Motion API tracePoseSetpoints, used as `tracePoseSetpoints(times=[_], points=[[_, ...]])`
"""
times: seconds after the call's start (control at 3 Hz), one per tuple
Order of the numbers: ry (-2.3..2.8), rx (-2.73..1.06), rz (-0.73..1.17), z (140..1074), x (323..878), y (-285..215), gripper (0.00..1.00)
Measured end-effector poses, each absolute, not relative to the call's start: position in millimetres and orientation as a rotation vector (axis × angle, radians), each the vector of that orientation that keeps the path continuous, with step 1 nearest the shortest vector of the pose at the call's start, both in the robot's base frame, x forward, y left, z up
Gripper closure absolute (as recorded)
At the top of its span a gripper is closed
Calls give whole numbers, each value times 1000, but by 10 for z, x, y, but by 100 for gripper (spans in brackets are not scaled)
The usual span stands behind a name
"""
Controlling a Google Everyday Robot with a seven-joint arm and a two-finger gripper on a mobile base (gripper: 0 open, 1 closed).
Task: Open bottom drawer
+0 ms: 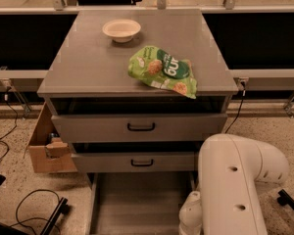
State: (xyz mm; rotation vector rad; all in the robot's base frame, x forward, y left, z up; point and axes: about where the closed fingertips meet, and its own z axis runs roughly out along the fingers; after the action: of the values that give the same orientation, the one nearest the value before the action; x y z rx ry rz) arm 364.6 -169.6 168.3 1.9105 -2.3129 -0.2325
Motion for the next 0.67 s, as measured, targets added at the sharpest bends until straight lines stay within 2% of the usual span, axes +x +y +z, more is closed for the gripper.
tracePoseSetpoints(times=[0.33, 0.67], points=[[-2311, 1909, -235, 1675, 3631, -1696, 18], [-2309, 1908, -237, 1667, 3616, -1697, 41]])
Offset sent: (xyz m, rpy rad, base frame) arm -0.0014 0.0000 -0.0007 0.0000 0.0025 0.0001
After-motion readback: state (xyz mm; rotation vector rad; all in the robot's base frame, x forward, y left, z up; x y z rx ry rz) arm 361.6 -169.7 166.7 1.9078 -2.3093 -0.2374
